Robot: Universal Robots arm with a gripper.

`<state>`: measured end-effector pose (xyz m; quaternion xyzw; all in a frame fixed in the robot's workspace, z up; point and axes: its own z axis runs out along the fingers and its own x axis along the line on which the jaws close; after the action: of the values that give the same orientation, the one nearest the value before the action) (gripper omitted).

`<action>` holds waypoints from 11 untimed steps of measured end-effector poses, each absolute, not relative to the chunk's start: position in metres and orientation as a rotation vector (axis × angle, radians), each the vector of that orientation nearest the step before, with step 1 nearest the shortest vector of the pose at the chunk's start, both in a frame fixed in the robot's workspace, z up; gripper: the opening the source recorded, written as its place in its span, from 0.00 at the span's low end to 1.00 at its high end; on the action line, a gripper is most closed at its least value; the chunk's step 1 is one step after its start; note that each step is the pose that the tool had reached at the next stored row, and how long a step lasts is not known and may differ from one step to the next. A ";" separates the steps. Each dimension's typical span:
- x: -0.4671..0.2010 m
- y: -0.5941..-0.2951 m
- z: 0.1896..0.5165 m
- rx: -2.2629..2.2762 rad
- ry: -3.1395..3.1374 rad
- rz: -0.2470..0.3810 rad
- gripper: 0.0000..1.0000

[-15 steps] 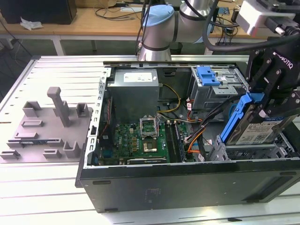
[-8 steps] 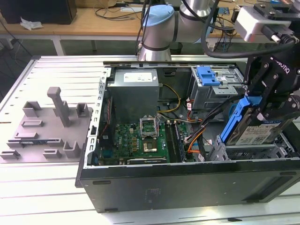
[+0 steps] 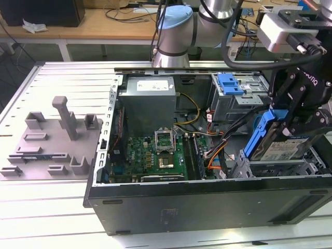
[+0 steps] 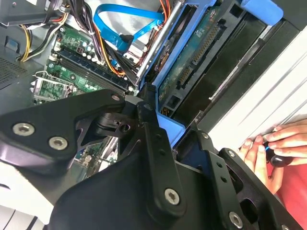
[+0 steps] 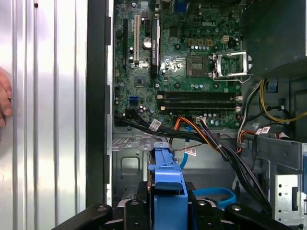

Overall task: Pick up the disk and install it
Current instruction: 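Insert the disk into the insertion slot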

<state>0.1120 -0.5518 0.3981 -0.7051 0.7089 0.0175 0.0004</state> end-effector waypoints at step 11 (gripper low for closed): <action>0.112 -0.552 0.392 -2.215 2.226 0.055 0.37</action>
<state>0.1120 -0.5518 0.3919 -0.7052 0.7088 0.0175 0.0006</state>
